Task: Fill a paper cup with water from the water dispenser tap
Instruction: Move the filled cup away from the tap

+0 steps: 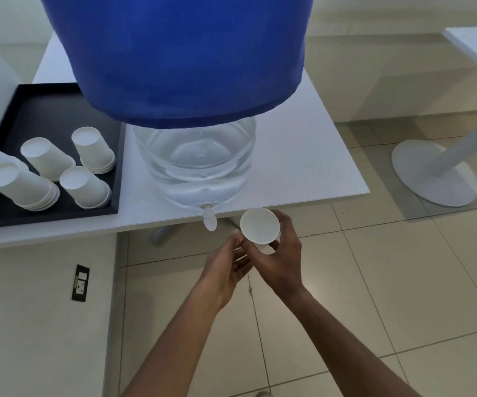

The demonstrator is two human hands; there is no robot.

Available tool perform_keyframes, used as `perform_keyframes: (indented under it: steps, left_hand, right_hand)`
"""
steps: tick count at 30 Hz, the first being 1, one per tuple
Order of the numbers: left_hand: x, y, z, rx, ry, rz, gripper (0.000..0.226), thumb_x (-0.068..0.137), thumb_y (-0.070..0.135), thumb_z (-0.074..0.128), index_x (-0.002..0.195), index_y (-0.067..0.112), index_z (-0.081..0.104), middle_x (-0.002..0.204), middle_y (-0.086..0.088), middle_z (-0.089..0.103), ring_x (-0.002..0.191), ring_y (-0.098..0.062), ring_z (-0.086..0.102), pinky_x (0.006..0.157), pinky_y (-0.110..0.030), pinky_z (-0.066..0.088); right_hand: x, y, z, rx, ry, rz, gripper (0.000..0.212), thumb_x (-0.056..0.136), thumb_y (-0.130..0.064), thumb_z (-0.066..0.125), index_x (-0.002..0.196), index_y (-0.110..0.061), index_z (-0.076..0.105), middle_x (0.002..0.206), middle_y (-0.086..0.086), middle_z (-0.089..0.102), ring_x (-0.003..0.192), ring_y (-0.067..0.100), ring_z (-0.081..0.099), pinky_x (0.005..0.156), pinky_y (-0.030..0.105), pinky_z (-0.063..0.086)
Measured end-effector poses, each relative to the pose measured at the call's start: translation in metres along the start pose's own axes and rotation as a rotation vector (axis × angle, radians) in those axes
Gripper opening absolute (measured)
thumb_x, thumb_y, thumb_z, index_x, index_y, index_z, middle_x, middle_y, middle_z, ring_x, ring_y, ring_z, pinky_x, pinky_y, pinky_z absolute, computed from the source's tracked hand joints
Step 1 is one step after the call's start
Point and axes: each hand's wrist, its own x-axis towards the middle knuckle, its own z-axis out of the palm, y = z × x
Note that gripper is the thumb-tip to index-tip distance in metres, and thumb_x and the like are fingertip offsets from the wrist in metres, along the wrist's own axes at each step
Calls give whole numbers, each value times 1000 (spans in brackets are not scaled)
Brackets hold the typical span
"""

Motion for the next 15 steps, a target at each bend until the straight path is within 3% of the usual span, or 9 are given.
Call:
perform_keyframes:
  steps: [5,15]
  left_hand:
    - [-9,21,38,-68,-128,45,36,104,32,60,126,6,71,119,-20,77,108,-28,73,96,-38,59]
    - [-5,57,90,-91,-163,82,23,100,26,67,111,9,76,110,-16,80,101,-27,78,87,-37,63]
  right_hand:
    - [23,-31,-26,6,25,-37,62,77,-29,91,129,-21,57,119,-10,67,116,14,66,85,44,63]
    - [71,-44,-49,-30,65,-72,62,80,-29,92,130,-21,57,119,-15,67,114,7,66,87,38,63]
